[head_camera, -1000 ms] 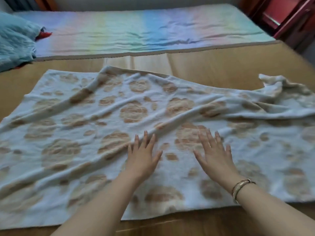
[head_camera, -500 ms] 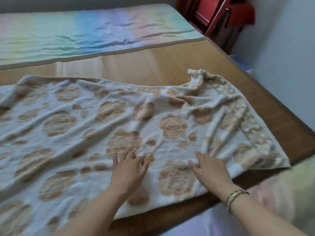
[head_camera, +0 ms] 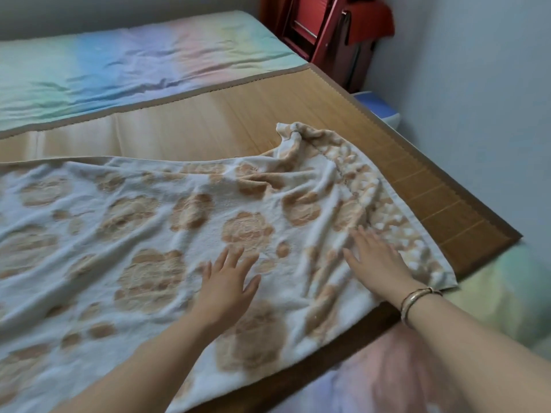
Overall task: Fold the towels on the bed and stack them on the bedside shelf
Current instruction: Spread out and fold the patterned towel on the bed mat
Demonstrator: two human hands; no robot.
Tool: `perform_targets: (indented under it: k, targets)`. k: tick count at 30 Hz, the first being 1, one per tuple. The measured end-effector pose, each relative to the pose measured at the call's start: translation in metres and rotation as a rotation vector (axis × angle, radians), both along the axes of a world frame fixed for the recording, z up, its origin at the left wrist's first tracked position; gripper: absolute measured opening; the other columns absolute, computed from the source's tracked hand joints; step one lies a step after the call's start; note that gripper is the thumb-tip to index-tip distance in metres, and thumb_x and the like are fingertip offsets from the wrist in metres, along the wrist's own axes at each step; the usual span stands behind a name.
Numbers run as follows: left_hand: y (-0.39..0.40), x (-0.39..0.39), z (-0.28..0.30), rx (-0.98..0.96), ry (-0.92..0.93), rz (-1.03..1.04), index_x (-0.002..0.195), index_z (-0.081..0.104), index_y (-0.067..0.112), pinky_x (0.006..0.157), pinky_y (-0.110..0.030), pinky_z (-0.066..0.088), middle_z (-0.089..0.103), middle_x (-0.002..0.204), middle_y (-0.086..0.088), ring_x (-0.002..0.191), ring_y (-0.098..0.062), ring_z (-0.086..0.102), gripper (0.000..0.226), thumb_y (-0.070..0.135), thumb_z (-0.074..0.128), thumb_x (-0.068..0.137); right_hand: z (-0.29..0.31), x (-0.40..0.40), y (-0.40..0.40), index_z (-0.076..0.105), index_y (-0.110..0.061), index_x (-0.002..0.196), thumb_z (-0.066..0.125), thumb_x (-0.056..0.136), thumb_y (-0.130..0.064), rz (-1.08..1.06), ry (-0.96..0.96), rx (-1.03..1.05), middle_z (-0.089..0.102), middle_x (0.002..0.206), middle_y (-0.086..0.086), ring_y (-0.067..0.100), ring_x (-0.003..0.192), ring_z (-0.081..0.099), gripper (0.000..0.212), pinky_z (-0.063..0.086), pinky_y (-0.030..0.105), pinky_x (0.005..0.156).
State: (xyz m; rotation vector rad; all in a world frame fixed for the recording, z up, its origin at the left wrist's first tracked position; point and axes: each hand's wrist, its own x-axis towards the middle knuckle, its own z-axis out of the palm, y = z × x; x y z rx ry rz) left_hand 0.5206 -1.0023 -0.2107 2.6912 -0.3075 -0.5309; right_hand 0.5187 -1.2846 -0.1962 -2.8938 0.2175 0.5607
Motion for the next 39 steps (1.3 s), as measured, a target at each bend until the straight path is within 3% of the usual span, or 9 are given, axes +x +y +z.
perform_targets:
  k: [6, 10, 13, 15, 20, 24, 29, 35, 39]
  targets:
    - [-0.134, 0.018, -0.009, -0.013, 0.022, -0.007, 0.149, 0.018, 0.04, 0.118, -0.044, -0.004, -0.005, 0.16, 0.009, 0.148, -0.017, -0.009, 0.052, 0.049, 0.029, 0.099, -0.01, 0.025, -0.123, 0.012, -0.023, 0.151, 0.023, 0.1, -0.037, 0.082, 0.024, -0.007, 0.009, 0.16, -0.004, 0.013, 0.147, 0.0, 0.054, 0.002, 0.047, 0.117]
    - [-0.219, 0.034, -0.018, -0.014, 0.061, 0.068, 0.149, 0.016, 0.042, 0.117, -0.047, -0.004, -0.007, 0.16, 0.008, 0.147, -0.02, -0.013, 0.053, 0.048, 0.03, 0.099, -0.002, 0.025, -0.182, 0.01, -0.024, 0.152, 0.021, 0.1, -0.031, 0.352, 0.071, -0.085, 0.023, 0.157, -0.006, 0.011, 0.147, 0.011, 0.054, -0.003, 0.047, 0.119]
    - [-0.275, 0.041, -0.021, -0.064, 0.143, 0.117, 0.15, 0.012, 0.042, 0.117, -0.048, -0.008, -0.007, 0.16, 0.007, 0.146, -0.022, -0.018, 0.056, 0.053, 0.029, 0.098, 0.008, 0.036, -0.206, 0.036, -0.019, 0.142, 0.025, 0.1, -0.029, 0.487, -0.044, -0.105, 0.061, 0.127, -0.001, 0.011, 0.132, 0.038, 0.045, 0.002, 0.039, 0.119]
    - [-0.299, 0.044, -0.021, -0.059, 0.182, 0.13, 0.148, 0.013, 0.046, 0.117, -0.048, -0.01, -0.009, 0.16, 0.007, 0.145, -0.024, -0.019, 0.056, 0.059, 0.029, 0.095, 0.013, 0.049, -0.213, 0.042, -0.02, 0.137, 0.028, 0.099, -0.027, 0.496, -0.083, -0.046, 0.066, 0.104, -0.001, 0.014, 0.116, 0.049, 0.04, 0.01, 0.035, 0.117]
    - [-0.301, 0.045, -0.019, -0.068, 0.243, 0.114, 0.145, 0.016, 0.051, 0.118, -0.047, -0.01, -0.009, 0.16, 0.009, 0.145, -0.022, -0.019, 0.057, 0.066, 0.03, 0.092, 0.013, 0.091, -0.208, 0.045, -0.018, 0.134, 0.038, 0.097, -0.02, 0.47, -0.156, 0.047, 0.057, 0.121, 0.003, 0.02, 0.112, 0.05, 0.038, 0.038, 0.036, 0.102]
    - [-0.301, 0.053, -0.014, -0.134, 0.28, 0.165, 0.14, 0.033, 0.051, 0.119, -0.046, -0.004, 0.003, 0.16, 0.011, 0.147, -0.023, -0.01, 0.051, 0.062, 0.04, 0.091, 0.016, 0.124, -0.208, 0.031, -0.024, 0.145, 0.037, 0.094, -0.007, 0.478, -0.024, 0.046, 0.024, 0.155, 0.001, 0.022, 0.139, 0.027, 0.054, 0.031, 0.043, 0.111]
    - [-0.319, 0.078, -0.001, -0.148, 0.248, 0.45, 0.107, 0.063, 0.041, 0.11, -0.045, 0.026, 0.037, 0.137, 0.006, 0.125, -0.03, 0.029, 0.026, 0.05, 0.053, 0.084, -0.001, 0.163, -0.216, 0.018, -0.034, 0.149, 0.047, 0.092, -0.009, 0.668, -0.046, -0.066, 0.006, 0.16, -0.004, 0.02, 0.147, 0.01, 0.068, 0.023, 0.039, 0.116]
    - [-0.385, 0.111, 0.003, -0.133, 0.192, 0.696, 0.101, 0.056, 0.028, 0.108, -0.049, 0.026, 0.032, 0.132, -0.001, 0.128, -0.035, 0.029, 0.033, 0.05, 0.06, 0.078, -0.009, 0.228, -0.227, 0.007, -0.034, 0.151, 0.044, 0.089, -0.002, 0.938, -0.11, -0.123, -0.005, 0.16, -0.007, 0.017, 0.147, -0.008, 0.079, 0.007, 0.042, 0.118]
    - [-0.412, 0.128, -0.008, -0.073, 0.239, 0.873, 0.112, 0.049, 0.033, 0.106, -0.054, 0.024, 0.028, 0.134, 0.0, 0.127, -0.033, 0.033, 0.061, 0.069, 0.065, 0.065, -0.007, 0.249, -0.253, 0.005, -0.037, 0.151, 0.044, 0.089, 0.0, 0.953, 0.062, -0.046, -0.002, 0.16, -0.011, 0.014, 0.147, 0.0, 0.082, 0.022, 0.04, 0.117]
